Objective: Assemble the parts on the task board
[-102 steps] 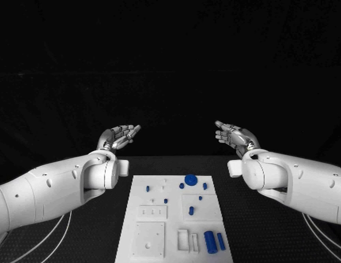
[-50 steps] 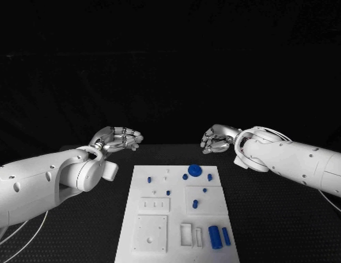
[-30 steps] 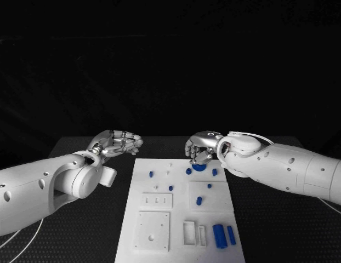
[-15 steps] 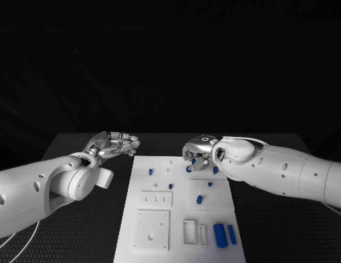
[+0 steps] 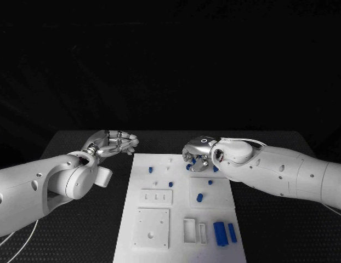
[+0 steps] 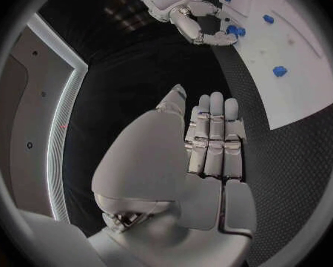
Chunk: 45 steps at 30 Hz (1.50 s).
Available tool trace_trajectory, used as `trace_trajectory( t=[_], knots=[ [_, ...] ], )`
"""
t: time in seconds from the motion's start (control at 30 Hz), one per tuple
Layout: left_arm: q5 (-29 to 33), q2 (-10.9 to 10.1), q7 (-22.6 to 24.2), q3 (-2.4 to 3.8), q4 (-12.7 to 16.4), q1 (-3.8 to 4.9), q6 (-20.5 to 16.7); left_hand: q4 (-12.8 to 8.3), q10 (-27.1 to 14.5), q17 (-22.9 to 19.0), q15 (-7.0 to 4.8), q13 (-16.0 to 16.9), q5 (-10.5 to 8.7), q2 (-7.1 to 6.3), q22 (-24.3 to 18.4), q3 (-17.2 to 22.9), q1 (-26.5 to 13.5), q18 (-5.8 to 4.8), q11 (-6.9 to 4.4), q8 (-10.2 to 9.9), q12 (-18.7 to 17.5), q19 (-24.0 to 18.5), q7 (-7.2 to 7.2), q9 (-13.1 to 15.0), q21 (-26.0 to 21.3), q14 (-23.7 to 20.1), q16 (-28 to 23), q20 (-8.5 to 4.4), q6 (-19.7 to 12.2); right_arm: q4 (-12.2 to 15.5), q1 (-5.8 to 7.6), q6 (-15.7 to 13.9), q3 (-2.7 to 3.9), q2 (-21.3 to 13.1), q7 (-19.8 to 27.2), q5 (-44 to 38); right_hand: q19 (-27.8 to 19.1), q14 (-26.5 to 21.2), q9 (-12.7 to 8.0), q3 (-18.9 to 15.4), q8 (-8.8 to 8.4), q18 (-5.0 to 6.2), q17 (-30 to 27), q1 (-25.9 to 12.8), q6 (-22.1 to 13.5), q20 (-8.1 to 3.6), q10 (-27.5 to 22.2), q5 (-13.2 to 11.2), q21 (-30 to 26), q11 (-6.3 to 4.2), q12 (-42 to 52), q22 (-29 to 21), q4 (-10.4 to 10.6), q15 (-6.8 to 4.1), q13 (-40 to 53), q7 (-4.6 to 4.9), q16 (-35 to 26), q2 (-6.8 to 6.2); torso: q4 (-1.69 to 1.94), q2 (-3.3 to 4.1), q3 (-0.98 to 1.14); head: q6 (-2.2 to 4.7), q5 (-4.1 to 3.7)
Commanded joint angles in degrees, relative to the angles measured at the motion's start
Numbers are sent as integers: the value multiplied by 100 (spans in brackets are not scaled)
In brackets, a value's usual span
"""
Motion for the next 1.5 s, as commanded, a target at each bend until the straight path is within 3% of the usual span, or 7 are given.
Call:
trace_trajectory(
  t=[0.03,0.43,0.73,1.1,1.37,1.5],
  knots=[
    [32,-1,55,8,23,9,99,-2,30,6,-2,-8,32,23,131,-41,-53,93,15,-33,-36,-19,6,-5,33,27,12,-12,20,-35,0,36,-1,29,-19,-137,43,38,-12,70,-30,34,44,48,15,-14,-16,-64,32,-13,-10,15,16,-1,-13,-13,-31,-18,5,16,3,-2,12],
    [32,7,59,10,20,10,122,-2,28,11,-2,-11,32,22,130,-47,-71,94,18,-38,-45,-23,10,-10,40,26,9,-12,18,-72,-44,124,-31,83,-27,-216,102,108,-11,251,-11,34,235,67,111,-31,111,-206,45,-51,22,93,25,-31,-10,-14,-92,11,-16,40,2,-53,43],
    [33,9,54,11,22,10,135,-1,28,13,-2,-11,33,23,129,-49,-79,93,19,-40,-48,-26,11,-11,43,24,7,-12,17,-97,-63,184,-49,119,-38,-279,201,209,-1,354,14,34,408,48,213,-70,241,-314,93,-96,41,180,33,-73,22,-28,-85,56,-3,45,-7,-91,35],
    [34,13,33,11,10,10,158,-1,26,16,-1,-13,33,24,128,-53,-95,93,21,-45,-56,-30,14,-16,49,22,4,-12,12,-151,-97,257,-70,162,-70,-426,326,299,17,702,46,34,634,85,380,-125,415,-616,151,-159,50,301,76,-127,106,-90,-25,126,-12,58,-11,-124,43],
    [34,13,5,11,6,10,185,-2,24,19,-1,-15,32,19,127,-56,-102,94,22,-51,-62,-35,19,-20,52,20,2,-12,4,-194,-131,285,-103,197,-104,-469,335,299,22,723,51,34,660,81,396,-132,429,-619,162,-164,46,321,63,-132,115,-97,-17,95,-9,63,-11,-154,52],
    [34,4,-12,11,7,10,205,0,17,23,1,-18,19,16,126,-62,-125,93,27,-62,-73,-42,27,-26,58,15,-3,-10,-9,-201,-138,285,-134,186,-155,-487,301,262,14,686,29,34,675,23,367,-122,390,-608,155,-147,16,337,46,-119,111,-85,-34,18,-13,61,-17,-167,59]
  ],
)
